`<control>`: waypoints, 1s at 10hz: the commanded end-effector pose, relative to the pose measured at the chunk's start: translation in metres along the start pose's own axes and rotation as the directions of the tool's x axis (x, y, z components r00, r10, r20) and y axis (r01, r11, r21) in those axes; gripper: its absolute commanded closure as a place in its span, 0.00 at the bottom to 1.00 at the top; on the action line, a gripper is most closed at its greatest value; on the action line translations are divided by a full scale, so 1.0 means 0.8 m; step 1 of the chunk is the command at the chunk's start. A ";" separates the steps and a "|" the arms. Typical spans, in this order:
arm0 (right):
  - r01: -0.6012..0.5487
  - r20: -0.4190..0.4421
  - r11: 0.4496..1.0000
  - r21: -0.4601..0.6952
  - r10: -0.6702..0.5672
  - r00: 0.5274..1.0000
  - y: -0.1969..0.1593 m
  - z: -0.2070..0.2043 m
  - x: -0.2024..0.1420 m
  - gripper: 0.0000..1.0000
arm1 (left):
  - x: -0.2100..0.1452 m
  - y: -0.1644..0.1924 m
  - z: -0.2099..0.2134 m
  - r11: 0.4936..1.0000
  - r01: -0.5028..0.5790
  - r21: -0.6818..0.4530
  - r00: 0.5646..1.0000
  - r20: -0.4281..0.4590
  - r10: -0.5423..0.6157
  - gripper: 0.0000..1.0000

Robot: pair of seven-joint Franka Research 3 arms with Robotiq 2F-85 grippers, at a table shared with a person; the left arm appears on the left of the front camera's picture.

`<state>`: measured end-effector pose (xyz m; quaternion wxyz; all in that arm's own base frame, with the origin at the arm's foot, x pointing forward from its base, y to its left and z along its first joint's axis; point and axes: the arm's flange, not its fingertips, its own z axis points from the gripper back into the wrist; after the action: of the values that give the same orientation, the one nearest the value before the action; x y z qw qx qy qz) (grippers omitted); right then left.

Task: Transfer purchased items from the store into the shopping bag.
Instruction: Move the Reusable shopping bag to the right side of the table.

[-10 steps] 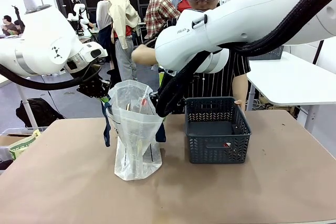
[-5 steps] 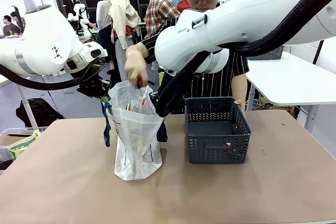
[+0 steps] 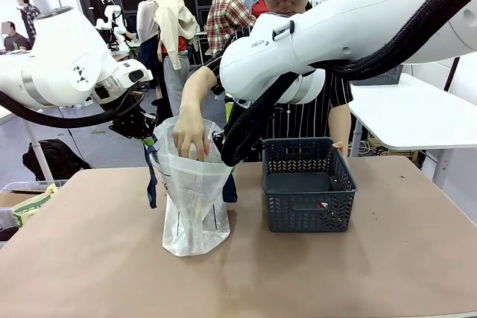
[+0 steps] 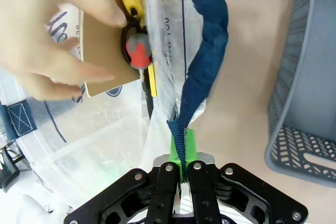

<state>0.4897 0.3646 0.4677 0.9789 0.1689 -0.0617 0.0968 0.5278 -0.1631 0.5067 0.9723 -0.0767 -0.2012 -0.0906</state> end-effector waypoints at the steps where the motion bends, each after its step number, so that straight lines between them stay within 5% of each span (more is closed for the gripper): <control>1: 0.004 0.002 1.000 0.007 -0.004 1.000 0.000 0.001 0.000 1.00 | -0.002 0.001 0.003 1.000 0.001 0.002 1.000 -0.001 -0.001 1.00; 10: 0.004 0.002 1.000 0.007 -0.004 1.000 0.000 0.001 0.000 1.00 | -0.002 0.001 0.003 1.000 0.001 0.002 1.000 -0.001 -0.001 1.00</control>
<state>0.4896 0.3646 0.4678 0.9789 0.1690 -0.0618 0.0968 0.5278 -0.1631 0.5067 0.9723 -0.0767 -0.2012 -0.0906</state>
